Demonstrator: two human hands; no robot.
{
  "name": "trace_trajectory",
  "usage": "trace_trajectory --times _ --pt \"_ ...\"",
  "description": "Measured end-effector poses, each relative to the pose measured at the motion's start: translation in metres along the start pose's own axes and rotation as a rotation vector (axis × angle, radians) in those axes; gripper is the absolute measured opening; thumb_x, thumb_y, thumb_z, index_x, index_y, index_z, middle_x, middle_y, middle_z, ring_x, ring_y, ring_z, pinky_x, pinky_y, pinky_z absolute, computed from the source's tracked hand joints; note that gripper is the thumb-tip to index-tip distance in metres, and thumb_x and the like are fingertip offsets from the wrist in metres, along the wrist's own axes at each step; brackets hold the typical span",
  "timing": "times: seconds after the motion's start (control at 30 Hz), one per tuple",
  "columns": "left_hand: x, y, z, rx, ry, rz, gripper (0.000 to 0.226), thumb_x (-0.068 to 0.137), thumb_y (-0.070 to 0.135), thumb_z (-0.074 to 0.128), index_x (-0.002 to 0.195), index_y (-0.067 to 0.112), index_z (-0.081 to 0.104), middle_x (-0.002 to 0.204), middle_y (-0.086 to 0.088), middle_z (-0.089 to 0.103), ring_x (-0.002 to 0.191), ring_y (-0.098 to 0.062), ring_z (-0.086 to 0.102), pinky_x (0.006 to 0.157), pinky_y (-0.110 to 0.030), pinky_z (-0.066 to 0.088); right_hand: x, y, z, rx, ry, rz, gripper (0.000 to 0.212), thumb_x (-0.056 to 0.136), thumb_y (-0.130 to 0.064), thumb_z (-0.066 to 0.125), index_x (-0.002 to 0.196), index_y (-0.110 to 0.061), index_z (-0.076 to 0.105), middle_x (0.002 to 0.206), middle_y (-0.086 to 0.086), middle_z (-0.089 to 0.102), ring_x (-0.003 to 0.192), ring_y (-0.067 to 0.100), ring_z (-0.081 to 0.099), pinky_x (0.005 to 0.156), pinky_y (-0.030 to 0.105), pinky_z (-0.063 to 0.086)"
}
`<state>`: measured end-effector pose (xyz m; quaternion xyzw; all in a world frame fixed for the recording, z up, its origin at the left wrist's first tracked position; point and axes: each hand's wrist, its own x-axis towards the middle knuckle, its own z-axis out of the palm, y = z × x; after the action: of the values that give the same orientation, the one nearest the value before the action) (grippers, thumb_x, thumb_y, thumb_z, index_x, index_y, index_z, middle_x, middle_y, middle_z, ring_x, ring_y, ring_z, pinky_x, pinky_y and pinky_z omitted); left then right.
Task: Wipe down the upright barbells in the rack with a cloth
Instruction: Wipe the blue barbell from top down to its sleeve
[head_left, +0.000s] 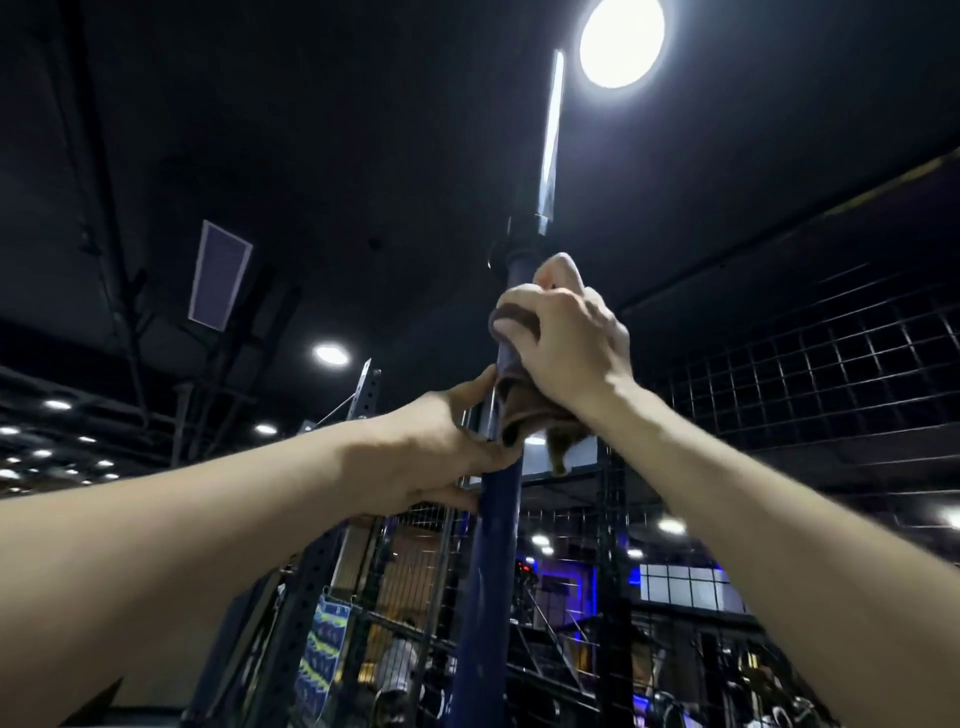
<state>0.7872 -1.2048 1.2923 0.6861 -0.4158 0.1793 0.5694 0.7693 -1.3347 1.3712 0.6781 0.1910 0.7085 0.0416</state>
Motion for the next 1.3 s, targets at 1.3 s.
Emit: trace_trajectory --times 1.3 --pt "-0.027 -0.020 0.005 -0.048 -0.096 -0.066 0.084 0.089 -0.002 0.058 0.147 0.045 0.019 0.078 0.001 0.067 0.078 -0.012 0.068 0.070 -0.032 0.060 0.015 -0.005 0.002 -0.242 -0.149 -0.109 0.027 0.100 -0.036 0.038 0.120 -0.020 0.044 0.132 -0.001 0.032 0.117 0.027 0.029 0.069 0.040 0.042"
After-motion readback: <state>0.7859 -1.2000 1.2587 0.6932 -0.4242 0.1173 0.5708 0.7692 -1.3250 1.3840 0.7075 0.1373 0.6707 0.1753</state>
